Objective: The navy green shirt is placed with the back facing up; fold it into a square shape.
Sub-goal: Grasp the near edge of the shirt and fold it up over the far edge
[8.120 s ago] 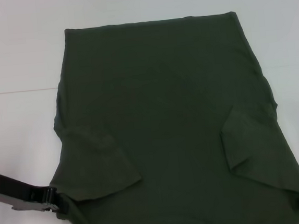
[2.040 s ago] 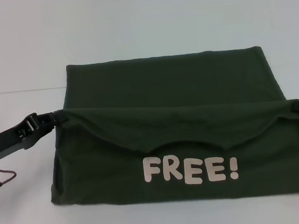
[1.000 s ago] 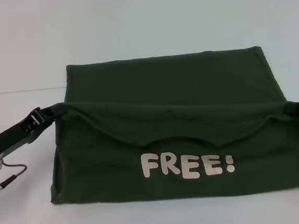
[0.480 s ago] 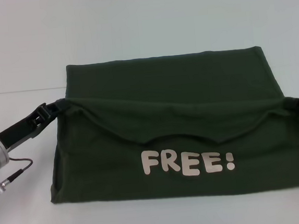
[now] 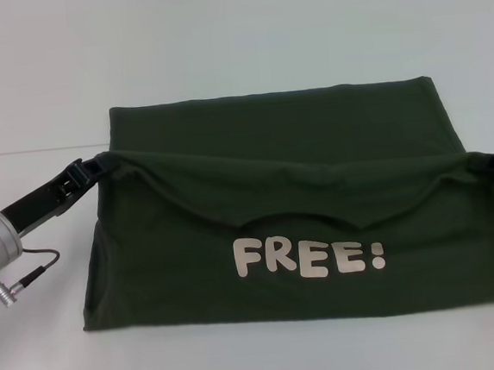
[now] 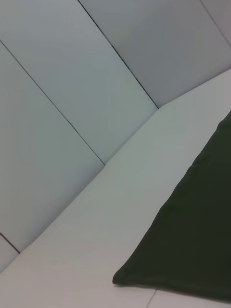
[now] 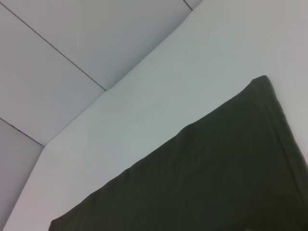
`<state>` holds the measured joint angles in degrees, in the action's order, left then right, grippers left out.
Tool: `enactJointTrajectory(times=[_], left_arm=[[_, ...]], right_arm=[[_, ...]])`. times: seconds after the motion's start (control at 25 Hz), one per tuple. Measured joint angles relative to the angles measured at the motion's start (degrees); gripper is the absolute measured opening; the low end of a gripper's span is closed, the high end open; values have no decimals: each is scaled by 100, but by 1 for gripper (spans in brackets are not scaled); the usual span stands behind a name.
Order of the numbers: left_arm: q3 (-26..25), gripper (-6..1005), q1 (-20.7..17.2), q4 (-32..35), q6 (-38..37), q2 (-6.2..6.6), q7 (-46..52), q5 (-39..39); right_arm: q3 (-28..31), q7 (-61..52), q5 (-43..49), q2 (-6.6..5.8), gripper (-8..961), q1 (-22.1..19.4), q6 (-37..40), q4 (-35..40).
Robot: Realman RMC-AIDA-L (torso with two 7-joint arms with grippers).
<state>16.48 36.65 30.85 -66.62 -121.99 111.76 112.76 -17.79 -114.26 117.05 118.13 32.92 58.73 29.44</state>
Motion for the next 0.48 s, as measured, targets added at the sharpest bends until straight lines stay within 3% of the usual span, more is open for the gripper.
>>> enactJointTrajectory(times=[0.48], left_arm=[[9, 64, 18, -34, 357, -127, -360, -184]], right_arm=[[-94, 196, -11, 36, 187, 59, -410, -220]])
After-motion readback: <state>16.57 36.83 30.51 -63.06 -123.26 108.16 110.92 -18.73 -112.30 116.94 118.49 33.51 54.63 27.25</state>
